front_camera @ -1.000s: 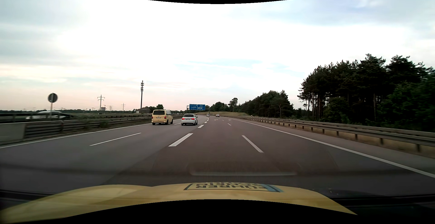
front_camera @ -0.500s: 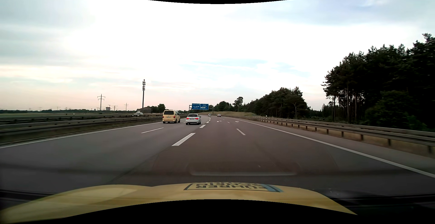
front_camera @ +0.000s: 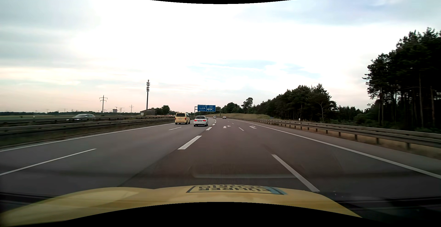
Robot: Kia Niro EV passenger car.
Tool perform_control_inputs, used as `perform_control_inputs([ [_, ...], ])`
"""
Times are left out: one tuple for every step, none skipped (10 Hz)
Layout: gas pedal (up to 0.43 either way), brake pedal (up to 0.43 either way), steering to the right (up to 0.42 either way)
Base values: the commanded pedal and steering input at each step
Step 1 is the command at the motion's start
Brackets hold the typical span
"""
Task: Follow the waypoints while adhering to traffic rules and regulations
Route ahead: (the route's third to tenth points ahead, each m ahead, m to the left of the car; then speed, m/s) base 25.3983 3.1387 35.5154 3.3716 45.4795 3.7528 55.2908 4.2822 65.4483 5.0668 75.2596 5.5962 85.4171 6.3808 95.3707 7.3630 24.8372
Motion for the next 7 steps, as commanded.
perform_control_inputs([
  [0.248, 0.0, -0.013],
  [0.268, 0.0, -0.013],
  [0.268, 0.0, -0.013],
  [0.268, 0.0, -0.013],
  [0.248, 0.0, -0.013],
  [0.24, 0.0, -0.013],
  [0.228, 0.0, -0.013],
])
